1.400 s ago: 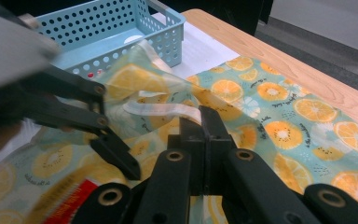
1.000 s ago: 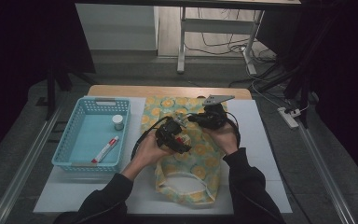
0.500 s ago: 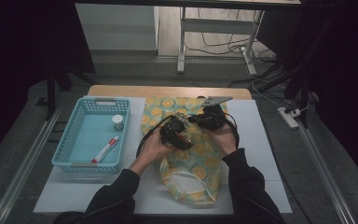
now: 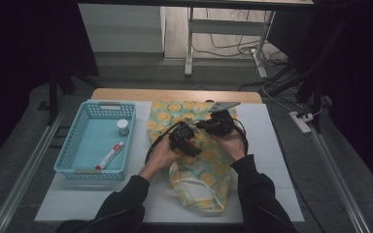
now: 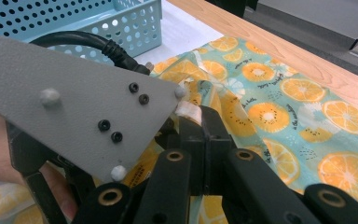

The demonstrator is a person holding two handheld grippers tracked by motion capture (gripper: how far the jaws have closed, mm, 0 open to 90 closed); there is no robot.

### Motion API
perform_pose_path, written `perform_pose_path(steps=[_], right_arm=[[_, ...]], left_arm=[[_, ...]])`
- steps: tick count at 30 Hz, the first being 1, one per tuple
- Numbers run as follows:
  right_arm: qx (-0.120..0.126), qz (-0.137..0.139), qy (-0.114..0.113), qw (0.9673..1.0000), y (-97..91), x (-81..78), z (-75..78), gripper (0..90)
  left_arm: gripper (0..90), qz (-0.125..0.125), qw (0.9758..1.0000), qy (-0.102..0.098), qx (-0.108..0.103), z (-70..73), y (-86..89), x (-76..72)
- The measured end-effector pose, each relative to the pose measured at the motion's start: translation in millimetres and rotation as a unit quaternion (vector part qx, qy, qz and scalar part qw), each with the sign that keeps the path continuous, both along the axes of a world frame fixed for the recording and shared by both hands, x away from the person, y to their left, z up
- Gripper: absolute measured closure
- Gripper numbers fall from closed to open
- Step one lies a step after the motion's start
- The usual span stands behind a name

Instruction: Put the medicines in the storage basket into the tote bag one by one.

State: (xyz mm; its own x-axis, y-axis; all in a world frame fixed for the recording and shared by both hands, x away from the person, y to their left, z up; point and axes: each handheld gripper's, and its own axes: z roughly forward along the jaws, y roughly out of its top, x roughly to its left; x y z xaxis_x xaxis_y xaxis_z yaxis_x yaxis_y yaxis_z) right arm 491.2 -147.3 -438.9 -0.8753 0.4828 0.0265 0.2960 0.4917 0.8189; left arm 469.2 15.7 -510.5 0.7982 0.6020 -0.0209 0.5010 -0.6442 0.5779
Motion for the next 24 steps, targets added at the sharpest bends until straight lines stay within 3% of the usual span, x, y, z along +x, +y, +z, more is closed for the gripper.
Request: perform_pose_path(steps=[2, 7, 12, 20, 24], right_arm=[[-0.001, -0.001, 0.0, 1.0, -0.6, 0.4, -0.4, 89.3], [0.004, -0.002, -0.002, 1.0, -2.1, 0.9, 0.5, 89.3], [0.007, -0.001, -0.004, 1.0, -2.7, 0.2, 2.0, 89.4], [0.006, 0.0, -0.002, 1.0, -2.2, -0.3, 2.4, 89.4], [0.005, 0.0, -0.002, 1.0, -2.2, -0.5, 2.7, 89.3]], left_arm=[[19.1, 0.002, 1.0, -0.002, 0.0, -0.3, -1.0, -0.5], [15.1, -0.006, 0.9996, 0.009, -0.028, 5.3, 1.4, -3.4], [12.8, -0.009, 0.9991, 0.014, -0.039, 13.6, 5.0, -9.2], [5.6, -0.019, 0.9958, 0.032, -0.084, 20.9, 15.5, -19.3], [3.7, -0.027, 0.995, 0.028, -0.092, 26.9, 20.5, -26.0]])
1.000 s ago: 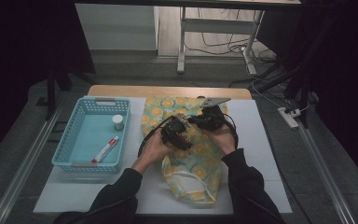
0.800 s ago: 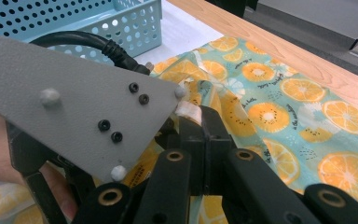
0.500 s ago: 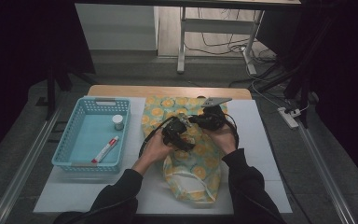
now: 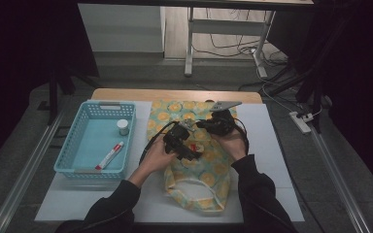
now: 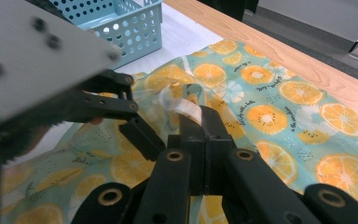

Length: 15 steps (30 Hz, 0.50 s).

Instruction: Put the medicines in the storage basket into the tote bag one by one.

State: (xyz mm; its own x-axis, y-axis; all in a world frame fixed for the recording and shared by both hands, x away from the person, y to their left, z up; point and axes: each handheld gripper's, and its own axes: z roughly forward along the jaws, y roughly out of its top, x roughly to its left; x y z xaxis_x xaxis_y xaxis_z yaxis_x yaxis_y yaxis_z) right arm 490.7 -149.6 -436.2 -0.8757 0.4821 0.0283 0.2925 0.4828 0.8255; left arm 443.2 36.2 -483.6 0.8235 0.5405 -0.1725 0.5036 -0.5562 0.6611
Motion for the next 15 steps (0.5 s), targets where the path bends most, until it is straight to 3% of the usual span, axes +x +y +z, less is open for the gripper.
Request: perform_pose_path(steps=[9, 15], right_arm=[[-0.001, 0.002, 0.002, 1.0, 0.8, -0.4, -0.3, 89.3], [-0.003, 0.004, 0.001, 1.0, 2.0, -0.7, -1.1, 89.3]], left_arm=[[2.1, -0.006, 0.9997, -0.004, -0.021, 12.4, 12.4, -14.5], [0.8, -0.012, 0.9998, 0.002, -0.015, 16.9, 23.9, -20.8]])
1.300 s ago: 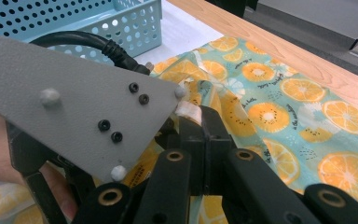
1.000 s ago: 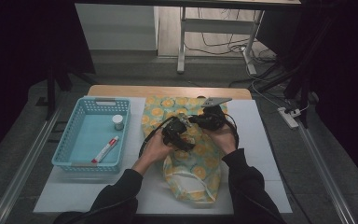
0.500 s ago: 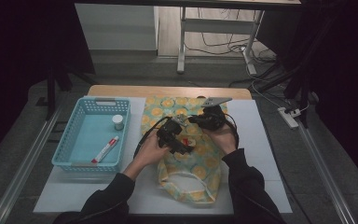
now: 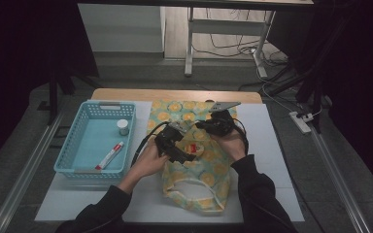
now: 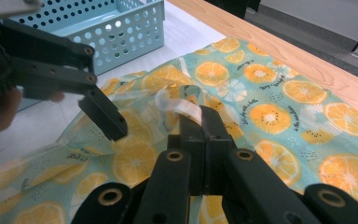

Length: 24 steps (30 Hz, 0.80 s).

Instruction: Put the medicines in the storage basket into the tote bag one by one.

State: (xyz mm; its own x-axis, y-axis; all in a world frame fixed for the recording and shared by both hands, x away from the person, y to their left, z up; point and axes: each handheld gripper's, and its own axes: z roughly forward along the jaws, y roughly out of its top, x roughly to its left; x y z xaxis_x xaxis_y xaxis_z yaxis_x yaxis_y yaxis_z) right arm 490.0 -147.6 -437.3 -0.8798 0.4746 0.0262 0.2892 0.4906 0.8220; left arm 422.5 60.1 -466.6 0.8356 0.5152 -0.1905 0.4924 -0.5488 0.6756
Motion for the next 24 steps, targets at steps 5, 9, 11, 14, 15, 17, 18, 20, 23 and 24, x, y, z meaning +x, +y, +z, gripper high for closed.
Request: perform_pose_path(steps=[5, 9, 11, 14, 15, 17, 18, 20, 23, 24], right_arm=[[0.0, 0.0, -0.001, 1.0, -0.1, 0.0, 0.1, 89.3], [0.0, 0.001, -0.002, 1.0, 0.3, -0.7, 1.0, 89.3], [0.001, 0.002, -0.001, 1.0, 0.9, -1.4, 1.5, 89.3], [0.001, 0.004, -0.003, 1.0, 1.1, -2.0, 2.2, 89.3], [0.001, 0.003, -0.003, 1.0, 1.1, -2.1, 2.3, 89.3], [0.0, 0.004, -0.003, 1.0, 0.9, -2.1, 2.5, 89.3], [0.0, 0.004, -0.003, 1.0, 0.8, -2.2, 2.5, 89.3], [0.0, 0.003, -0.003, 1.0, 0.7, -2.1, 2.6, 89.3], [0.001, 0.003, -0.005, 1.0, 0.8, -2.6, 3.1, 89.3], [0.003, 0.003, -0.006, 1.0, 0.9, -2.8, 3.1, 89.3]], left_arm=[[0.2, -0.001, 0.9996, 0.005, -0.028, 4.6, 14.0, -1.8], [0.0, -0.001, 0.9995, 0.008, -0.031, 5.7, 22.0, -3.7], [0.0, 0.003, 0.9995, 0.009, -0.031, 5.2, 26.3, -5.0], [0.0, 0.007, 0.9994, 0.011, -0.032, 4.8, 31.8, -6.8], [0.0, 0.009, 0.9993, 0.012, -0.033, 4.8, 33.9, -7.4], [0.0, 0.013, 0.9993, 0.013, -0.034, 5.7, 38.7, -9.0], [0.0, 0.015, 0.9992, 0.01, -0.037, 6.4, 41.4, -9.9], [0.0, 0.02, 0.9989, 0.008, -0.041, 8.2, 47.4, -11.7], [0.0, 0.025, 0.9986, 0.007, -0.045, 10.2, 56.4, -13.7], [0.0, 0.028, 0.9986, 0.006, -0.045, 10.8, 59.2, -14.5]])
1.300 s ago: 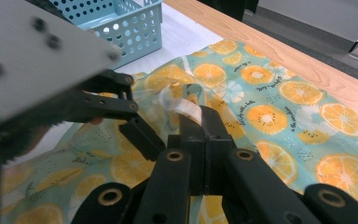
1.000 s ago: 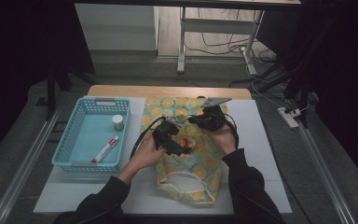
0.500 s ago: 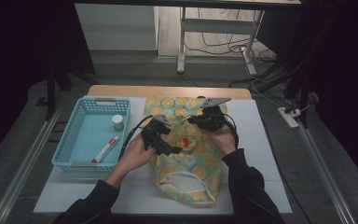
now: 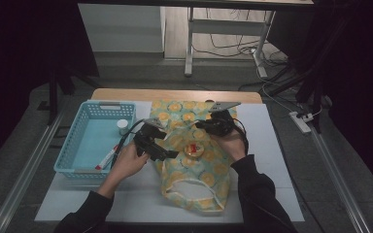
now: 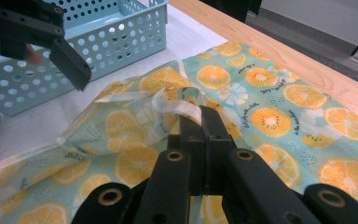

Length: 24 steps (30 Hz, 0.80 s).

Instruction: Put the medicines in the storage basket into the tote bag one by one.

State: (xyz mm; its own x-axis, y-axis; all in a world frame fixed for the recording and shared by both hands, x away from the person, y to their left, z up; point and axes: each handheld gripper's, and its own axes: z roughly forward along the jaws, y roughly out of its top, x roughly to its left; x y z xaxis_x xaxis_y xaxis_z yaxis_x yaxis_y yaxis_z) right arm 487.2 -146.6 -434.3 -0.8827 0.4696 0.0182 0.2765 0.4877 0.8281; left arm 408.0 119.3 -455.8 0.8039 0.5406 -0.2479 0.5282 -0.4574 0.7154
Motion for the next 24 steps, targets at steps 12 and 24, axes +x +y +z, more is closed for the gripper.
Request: perform_pose_path(steps=[12, 24], right_arm=[[-0.001, 0.006, -0.005, 1.0, -0.2, -1.0, 0.1, 89.3], [-0.002, 0.005, -0.004, 1.0, 0.0, -1.2, -0.3, 89.3]], left_arm=[[0.0, 0.037, 0.9993, -0.006, 0.003, 6.7, 34.1, -10.9], [0.0, 0.099, 0.9947, -0.016, 0.026, 15.8, 76.9, -23.8]])
